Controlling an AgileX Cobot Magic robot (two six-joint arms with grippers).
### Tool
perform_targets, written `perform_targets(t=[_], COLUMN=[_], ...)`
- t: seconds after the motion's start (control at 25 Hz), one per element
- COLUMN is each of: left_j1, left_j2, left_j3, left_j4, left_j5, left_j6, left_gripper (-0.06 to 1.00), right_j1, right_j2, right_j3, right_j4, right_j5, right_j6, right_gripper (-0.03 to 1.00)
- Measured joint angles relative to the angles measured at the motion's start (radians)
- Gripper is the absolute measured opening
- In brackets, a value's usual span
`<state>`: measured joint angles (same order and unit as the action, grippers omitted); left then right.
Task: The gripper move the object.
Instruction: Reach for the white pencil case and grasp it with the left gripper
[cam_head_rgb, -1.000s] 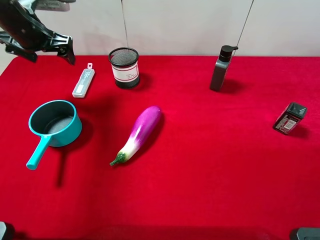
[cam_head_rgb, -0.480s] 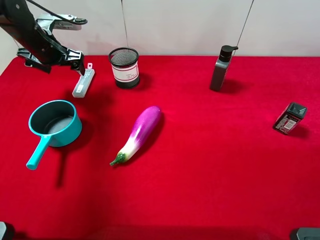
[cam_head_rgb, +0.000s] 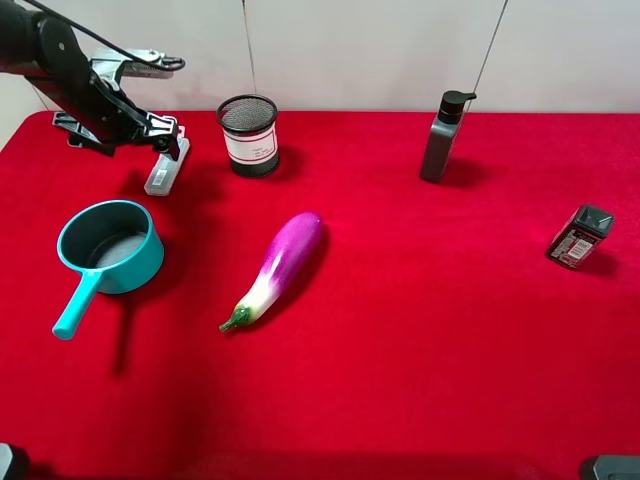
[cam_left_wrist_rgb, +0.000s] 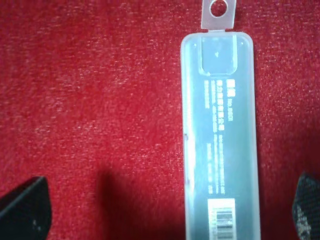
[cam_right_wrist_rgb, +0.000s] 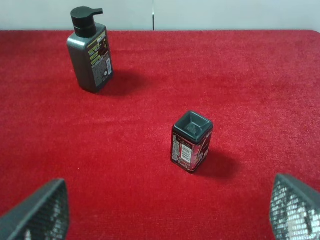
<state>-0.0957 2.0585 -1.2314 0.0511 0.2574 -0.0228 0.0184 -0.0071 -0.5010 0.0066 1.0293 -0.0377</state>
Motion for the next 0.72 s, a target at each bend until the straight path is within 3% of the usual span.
perform_targets(t=[0.4,0.72], left_j1=[0.0,0.0], left_j2=[0.065,0.079], left_j3=[-0.005,-0.005], left_j4=[-0.007,-0.007], left_j5=[-0.06,-0.077], left_j6=[0.0,-0.017], left_gripper=[0.94,0.85], right_j1=[0.0,0.0], right_j2=[0.0,0.0], right_j3=[0.0,0.0], right_j4=[0.0,0.0], right_j5=[0.0,0.0], right_j6=[0.0,0.0], right_gripper=[0.61,0.61])
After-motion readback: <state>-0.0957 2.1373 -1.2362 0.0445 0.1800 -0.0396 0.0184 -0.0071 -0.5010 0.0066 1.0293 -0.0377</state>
